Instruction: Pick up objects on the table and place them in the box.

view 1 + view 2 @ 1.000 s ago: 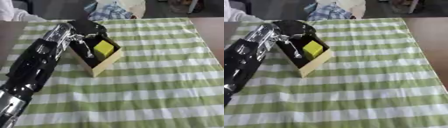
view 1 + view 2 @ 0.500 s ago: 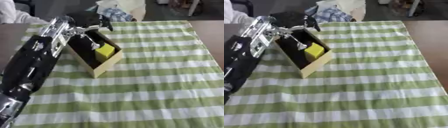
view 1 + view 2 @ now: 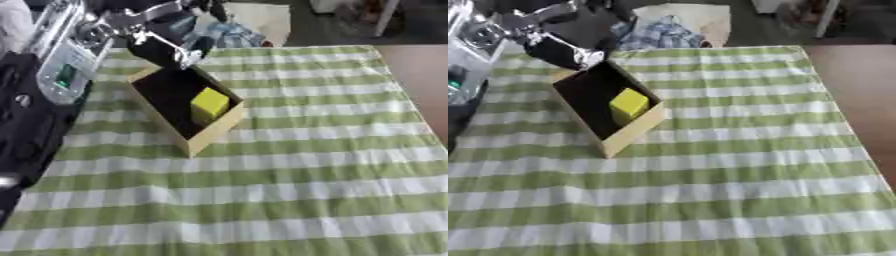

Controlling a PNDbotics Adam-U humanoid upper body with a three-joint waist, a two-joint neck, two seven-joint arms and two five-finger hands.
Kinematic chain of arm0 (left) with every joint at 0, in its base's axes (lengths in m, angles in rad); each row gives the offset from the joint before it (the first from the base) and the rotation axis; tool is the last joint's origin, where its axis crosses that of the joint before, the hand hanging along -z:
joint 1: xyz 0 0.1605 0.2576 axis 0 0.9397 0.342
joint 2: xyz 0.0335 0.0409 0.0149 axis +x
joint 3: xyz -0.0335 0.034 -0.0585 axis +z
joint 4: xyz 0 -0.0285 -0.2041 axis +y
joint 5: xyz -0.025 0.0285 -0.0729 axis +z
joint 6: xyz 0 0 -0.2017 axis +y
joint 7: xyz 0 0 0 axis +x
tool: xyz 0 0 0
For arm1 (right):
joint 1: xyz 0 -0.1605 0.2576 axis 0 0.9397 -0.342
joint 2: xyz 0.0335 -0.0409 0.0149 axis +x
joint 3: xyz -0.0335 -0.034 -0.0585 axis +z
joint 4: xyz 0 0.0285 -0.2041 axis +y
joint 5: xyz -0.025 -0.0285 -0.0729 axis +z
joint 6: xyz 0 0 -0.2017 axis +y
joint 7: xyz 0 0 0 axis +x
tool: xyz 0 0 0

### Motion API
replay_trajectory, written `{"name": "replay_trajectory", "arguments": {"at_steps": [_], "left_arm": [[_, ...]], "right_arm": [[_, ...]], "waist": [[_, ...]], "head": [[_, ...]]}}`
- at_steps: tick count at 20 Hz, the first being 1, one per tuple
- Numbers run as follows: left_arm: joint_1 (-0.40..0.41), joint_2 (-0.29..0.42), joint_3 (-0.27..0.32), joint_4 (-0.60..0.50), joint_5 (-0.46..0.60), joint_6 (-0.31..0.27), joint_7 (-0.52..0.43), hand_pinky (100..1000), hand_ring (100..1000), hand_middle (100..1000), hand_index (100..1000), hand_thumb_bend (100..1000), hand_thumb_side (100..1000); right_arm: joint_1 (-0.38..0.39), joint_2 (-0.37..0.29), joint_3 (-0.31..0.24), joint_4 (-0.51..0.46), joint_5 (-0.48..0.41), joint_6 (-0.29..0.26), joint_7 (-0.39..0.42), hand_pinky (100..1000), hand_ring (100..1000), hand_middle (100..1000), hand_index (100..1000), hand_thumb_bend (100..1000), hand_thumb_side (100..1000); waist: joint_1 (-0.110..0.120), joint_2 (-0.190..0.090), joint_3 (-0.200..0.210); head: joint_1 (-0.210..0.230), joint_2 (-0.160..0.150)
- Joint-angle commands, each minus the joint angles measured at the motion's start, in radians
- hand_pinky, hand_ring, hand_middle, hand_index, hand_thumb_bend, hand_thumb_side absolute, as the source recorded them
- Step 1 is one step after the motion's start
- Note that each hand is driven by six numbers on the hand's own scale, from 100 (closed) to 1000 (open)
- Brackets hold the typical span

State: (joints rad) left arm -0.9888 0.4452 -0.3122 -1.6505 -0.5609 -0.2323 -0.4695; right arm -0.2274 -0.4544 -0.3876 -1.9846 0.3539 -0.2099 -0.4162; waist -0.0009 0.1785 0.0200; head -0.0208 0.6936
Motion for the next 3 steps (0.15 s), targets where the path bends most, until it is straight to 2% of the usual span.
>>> {"name": "replay_trajectory", "arguments": {"at_steps": [1, 3], "left_arm": [[0.034, 0.067, 0.033, -0.191, 0.169, 0.067, 0.027, 593, 692, 676, 798, 100, 344], [0.083, 0.093, 0.046, -0.296, 0.261, 0.090, 0.045, 591, 691, 683, 801, 100, 370]], "right_arm": [[-0.006, -0.032, -0.010, -0.015, 0.009, 0.000, -0.007, 616, 603, 612, 765, 100, 749], [-0.006, -0.032, -0.011, -0.015, 0.010, 0.000, -0.010, 616, 603, 612, 765, 100, 749]], "waist": [[-0.001, -0.015, 0.001], [-0.002, -0.012, 0.001]], "head": [[-0.005, 0.008], [-0.008, 0.008]]}}
